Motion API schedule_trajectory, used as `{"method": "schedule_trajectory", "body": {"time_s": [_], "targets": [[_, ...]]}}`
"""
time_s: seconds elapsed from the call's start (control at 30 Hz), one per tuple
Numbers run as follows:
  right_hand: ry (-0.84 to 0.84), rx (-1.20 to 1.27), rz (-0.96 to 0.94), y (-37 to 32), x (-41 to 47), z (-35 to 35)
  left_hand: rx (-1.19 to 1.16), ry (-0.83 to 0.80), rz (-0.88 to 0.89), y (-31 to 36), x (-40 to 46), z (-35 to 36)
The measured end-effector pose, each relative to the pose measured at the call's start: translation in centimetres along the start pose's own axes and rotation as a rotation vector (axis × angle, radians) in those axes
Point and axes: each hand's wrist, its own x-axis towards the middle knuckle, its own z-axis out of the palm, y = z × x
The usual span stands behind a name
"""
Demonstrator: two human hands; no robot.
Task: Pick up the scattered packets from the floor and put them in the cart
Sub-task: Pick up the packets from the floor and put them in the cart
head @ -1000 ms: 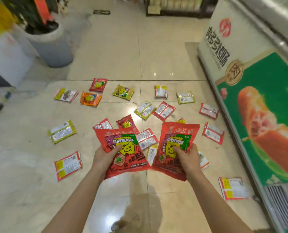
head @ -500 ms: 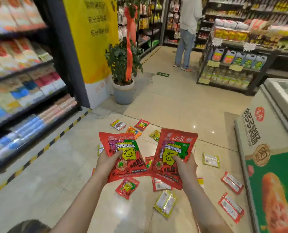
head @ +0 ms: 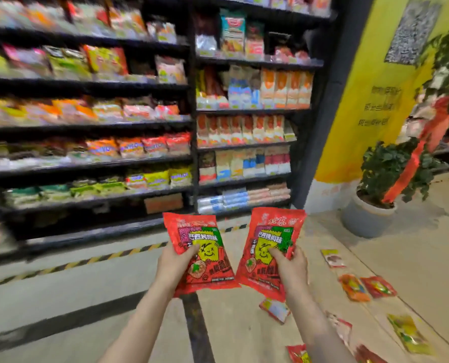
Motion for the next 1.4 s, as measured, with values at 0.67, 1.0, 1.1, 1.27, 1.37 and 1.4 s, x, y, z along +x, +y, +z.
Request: {"method": "schedule_trajectory", "body": {"time_s": [0.67, 1.0, 1.1, 1.27, 1.37, 1.4], "targets": [[-0.954, -0.075, -0.091, -2.6, -28.1, 53.2, 0.001, 0.988, -0.039, -2.5, -6.8, -55.5], [-1.262, -0.110, -0.116, -3.2, -35.4, 78.0, -0.126, 1.294, -0.015, -3.8, -1.7, -74.2], [-1.354, -0.094, -0.153, -4.5, -37.0, 86.0, -0.179, 1.386, 0.016, -2.9, 0.8, -79.6], [-1.465, -0.111, -0.170, -5.3, -40.7, 98.1, -0.161, 1.503, 0.014, -2.5, 3.7, -88.8], [-1.496, -0.127, -0.171, -5.0, -43.0, 104.6, -0.159, 1.560, -0.006, -3.5, 5.2, -94.6], [-1.512, -0.125, -0.162, -4.8, -43.9, 106.9, -0.170, 1.568, -0.005, -3.8, 5.8, -96.5]]}}
